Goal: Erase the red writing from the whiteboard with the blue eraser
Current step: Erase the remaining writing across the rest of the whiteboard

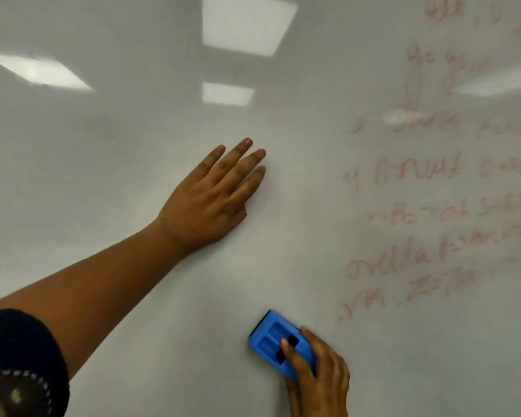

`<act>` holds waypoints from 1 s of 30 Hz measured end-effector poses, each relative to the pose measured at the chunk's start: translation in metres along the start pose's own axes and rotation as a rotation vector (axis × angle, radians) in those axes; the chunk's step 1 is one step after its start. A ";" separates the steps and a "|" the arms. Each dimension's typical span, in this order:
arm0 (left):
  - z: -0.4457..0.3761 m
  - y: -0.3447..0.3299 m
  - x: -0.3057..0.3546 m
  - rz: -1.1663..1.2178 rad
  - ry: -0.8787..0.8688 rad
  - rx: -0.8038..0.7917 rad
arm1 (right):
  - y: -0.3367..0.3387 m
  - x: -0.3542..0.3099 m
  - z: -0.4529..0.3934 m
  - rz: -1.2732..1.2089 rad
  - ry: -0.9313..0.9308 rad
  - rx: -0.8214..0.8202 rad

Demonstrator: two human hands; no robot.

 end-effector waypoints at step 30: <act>0.000 -0.002 0.003 0.047 -0.019 -0.204 | 0.009 0.060 0.010 -0.192 -0.780 -0.138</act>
Point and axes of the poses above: each hand's wrist, its own z-axis away from the middle knuckle, its own y-axis out of the back of the hand, x = y × z, the point moved 1 cm from there along -z, towards the middle knuckle, and after that the axes turned 1 degree about y, right-handed, at the moved point
